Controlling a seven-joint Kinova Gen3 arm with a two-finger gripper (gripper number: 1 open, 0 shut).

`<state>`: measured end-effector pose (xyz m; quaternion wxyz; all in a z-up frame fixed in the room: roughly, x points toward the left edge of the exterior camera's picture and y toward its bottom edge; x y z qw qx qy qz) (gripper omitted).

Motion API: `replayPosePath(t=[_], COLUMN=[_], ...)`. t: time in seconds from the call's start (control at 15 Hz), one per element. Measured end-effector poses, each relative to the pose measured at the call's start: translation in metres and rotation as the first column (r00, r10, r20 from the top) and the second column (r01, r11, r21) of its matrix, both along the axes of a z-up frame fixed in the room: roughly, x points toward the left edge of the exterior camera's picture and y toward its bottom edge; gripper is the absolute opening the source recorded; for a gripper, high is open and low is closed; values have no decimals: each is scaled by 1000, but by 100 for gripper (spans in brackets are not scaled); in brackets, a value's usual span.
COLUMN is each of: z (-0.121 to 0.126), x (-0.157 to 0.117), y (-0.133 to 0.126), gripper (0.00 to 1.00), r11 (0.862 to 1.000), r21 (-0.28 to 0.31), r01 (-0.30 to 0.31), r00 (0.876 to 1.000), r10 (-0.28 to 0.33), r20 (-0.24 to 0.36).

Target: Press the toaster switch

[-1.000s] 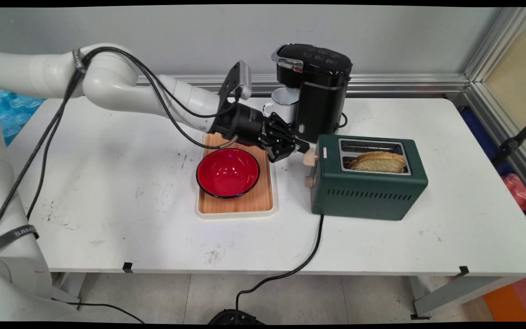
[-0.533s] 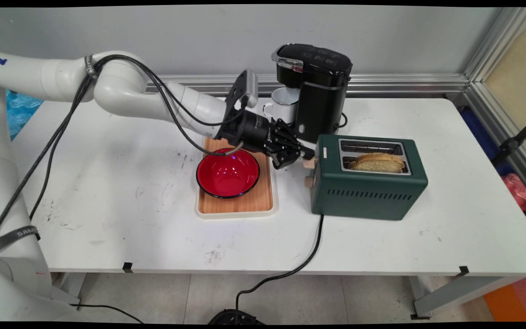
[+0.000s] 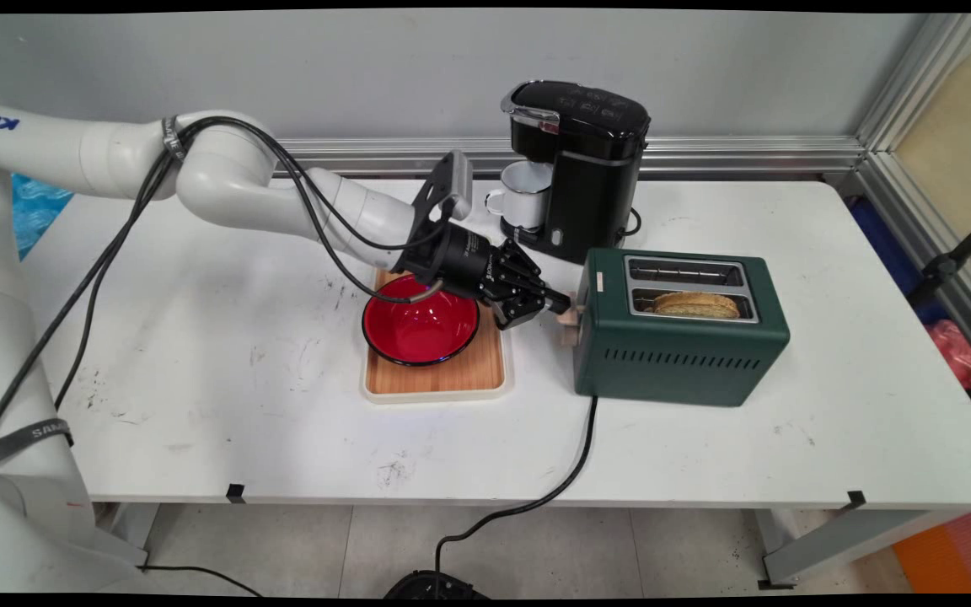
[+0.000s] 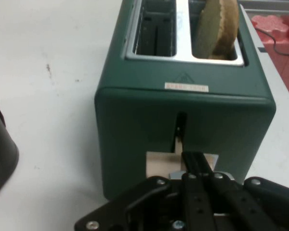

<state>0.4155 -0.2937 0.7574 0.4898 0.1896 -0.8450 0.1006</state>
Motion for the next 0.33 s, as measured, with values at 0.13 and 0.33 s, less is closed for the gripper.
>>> replayPosePath(t=[0.13, 0.33], z=[-3, -6], x=[1, 4], y=[-1, -1], gripper=[0, 0], r11=[1000, 1000], r21=[4, 10], r01=[1, 1], r00=[1000, 1000], r10=[-2, -1], r20=[7, 14])
